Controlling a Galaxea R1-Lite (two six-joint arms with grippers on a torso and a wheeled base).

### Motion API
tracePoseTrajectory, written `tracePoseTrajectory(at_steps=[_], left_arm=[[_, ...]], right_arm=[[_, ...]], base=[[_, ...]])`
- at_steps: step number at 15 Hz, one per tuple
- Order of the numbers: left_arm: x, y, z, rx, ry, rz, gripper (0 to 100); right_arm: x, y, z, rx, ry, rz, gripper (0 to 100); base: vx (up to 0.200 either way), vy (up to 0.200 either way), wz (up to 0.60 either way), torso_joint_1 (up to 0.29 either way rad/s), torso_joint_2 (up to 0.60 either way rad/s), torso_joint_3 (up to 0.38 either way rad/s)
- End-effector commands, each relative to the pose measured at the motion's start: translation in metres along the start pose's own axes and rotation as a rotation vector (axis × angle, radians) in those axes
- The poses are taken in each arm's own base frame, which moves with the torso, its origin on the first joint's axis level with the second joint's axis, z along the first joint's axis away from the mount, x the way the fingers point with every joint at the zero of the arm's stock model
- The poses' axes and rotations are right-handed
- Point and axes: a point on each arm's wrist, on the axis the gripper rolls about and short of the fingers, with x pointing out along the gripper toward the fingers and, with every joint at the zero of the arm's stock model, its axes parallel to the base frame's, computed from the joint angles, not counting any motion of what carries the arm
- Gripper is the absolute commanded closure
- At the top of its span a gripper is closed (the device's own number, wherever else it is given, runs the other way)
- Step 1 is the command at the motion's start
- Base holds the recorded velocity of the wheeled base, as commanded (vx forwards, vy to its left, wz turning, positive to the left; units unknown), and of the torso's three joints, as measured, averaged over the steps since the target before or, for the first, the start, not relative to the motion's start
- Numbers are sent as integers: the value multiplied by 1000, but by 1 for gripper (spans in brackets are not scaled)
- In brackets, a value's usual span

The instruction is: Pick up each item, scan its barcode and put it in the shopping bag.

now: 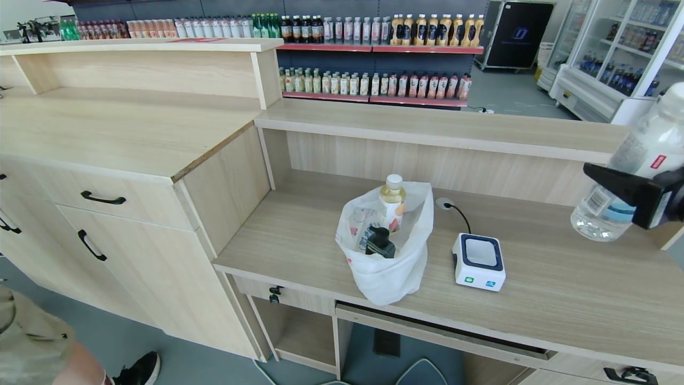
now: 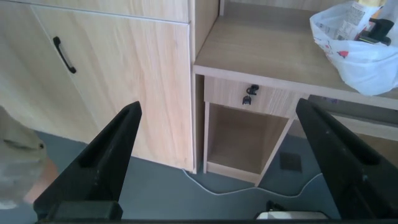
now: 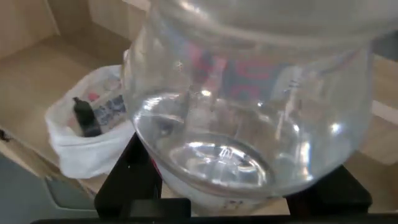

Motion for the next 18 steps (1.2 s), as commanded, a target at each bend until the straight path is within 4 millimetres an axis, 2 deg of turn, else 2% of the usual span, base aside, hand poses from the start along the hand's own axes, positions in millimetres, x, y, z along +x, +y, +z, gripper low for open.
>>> tracePoseTrajectory(at_steps=[1,5,7,9,12,15,18], left_arm=[[0,0,0,0,0,1,0],[0,0,0,0,-2,1,0],[0,0,0,0,0,1,0],[0,0,0,0,0,1,0],[0,0,0,0,0,1,0],[0,0,0,0,0,1,0],[0,0,0,0,0,1,0]], right_arm=[[36,-10,-81,-172,219,-93,100],[60,-22,-99,-396,173,-150,100],[68,-24,-105,-450,144,-165,100],[75,-23,-111,-469,82,-96,100],[75,-35,-124,-594,58,-17,100],[77,-41,-137,-613,50,1,100],[82,-54,-160,-692,-30,97,100]], base=[[0,0,0,0,0,0],[0,0,0,0,0,0],[0,0,0,0,0,0],[0,0,0,0,0,0],[0,0,600,4,2,4],[0,0,600,6,7,-1],[0,0,0,0,0,0]])
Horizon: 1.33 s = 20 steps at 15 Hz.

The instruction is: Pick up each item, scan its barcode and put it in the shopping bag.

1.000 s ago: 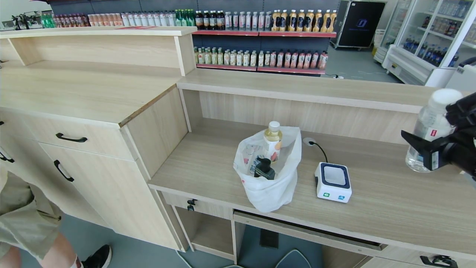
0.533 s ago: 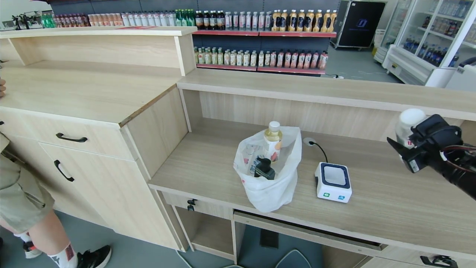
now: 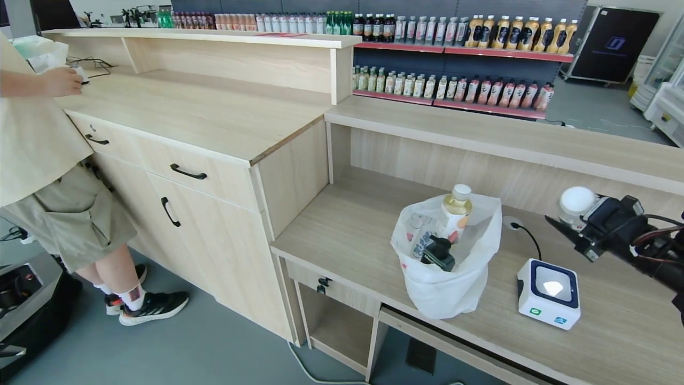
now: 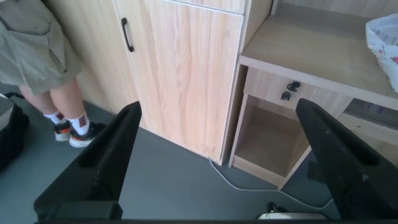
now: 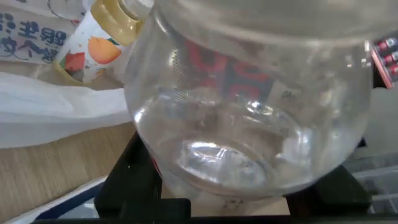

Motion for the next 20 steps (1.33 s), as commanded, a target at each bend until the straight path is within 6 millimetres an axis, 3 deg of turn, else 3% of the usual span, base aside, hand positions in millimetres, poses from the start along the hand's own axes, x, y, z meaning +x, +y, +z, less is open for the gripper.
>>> tracePoseTrajectory(at_steps=[1,6,20], left_arm=[[0,0,0,0,0,0,0],[0,0,0,0,0,0,0],[0,0,0,0,0,0,0]], right_arm=[[3,10,-26,-30,5,47,100],[-1,18,-57,-101,-17,117,100],[11,45,-78,-55,-63,221,100]], base=[[0,0,0,0,0,0],[0,0,0,0,0,0],[0,0,0,0,0,0]])
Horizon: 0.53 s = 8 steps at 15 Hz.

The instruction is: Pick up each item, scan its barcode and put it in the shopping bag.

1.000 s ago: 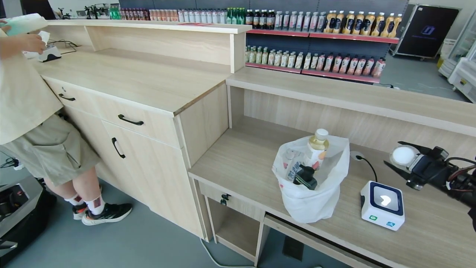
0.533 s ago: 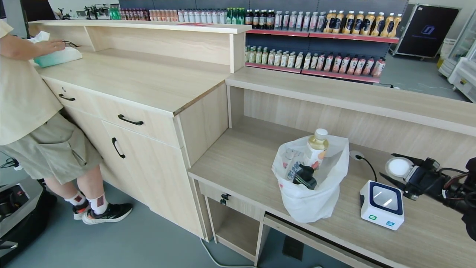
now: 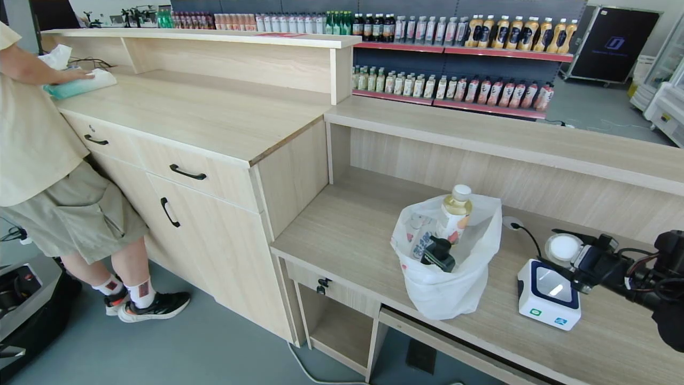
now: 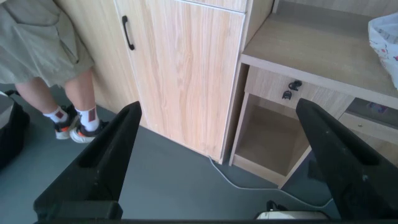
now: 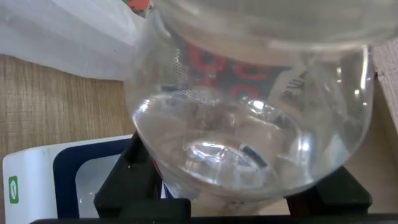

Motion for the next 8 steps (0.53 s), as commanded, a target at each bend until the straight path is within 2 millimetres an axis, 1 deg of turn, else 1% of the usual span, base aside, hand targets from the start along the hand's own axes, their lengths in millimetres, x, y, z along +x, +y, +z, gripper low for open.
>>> tracePoseTrajectory(at_steps=[1,8], left_arm=[[0,0,0,0,0,0,0],[0,0,0,0,0,0,0]], right_arm=[[5,4,0,8,-29,23,100],[12,10,2,10,-54,43,100]], base=[[0,0,0,0,0,0],[0,0,0,0,0,0]])
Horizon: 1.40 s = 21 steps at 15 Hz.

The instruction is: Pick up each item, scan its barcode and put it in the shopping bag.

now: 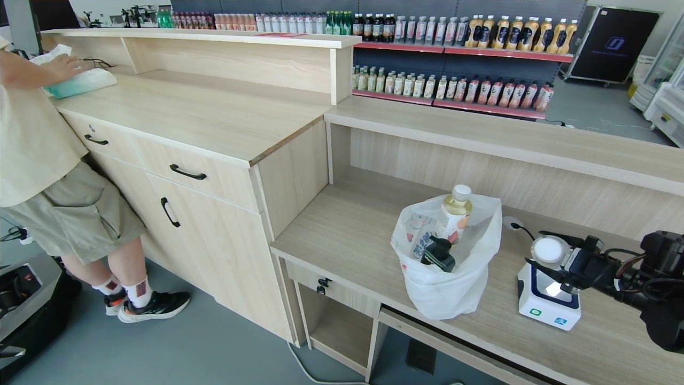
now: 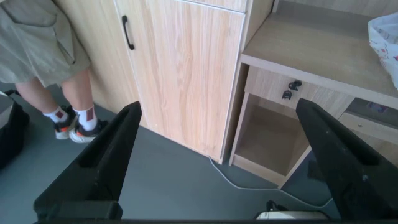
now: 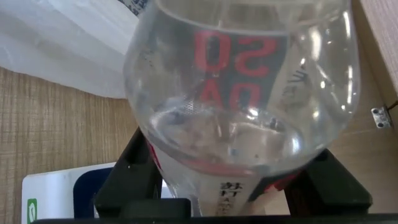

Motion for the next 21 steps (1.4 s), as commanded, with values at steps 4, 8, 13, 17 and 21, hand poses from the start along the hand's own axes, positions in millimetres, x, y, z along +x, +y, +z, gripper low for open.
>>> tracePoseTrajectory(at_steps=[4,8,13,17,21], left_arm=[[0,0,0,0,0,0,0],[0,0,0,0,0,0,0],[0,0,0,0,0,0,0],[0,0,0,0,0,0,0],[0,0,0,0,0,0,0]], right_arm=[[0,1,0,4,0,6,100],[-1,1,1,5,2,5,100],[0,-2,3,-4,-5,-3,100],[-14,-45,40,102,-58,-104,100],[-60,-89,95,438,18,-277,100]], base=[[0,0,0,0,0,0],[0,0,0,0,0,0],[0,0,0,0,0,0],[0,0,0,0,0,0],[0,0,0,0,0,0]])
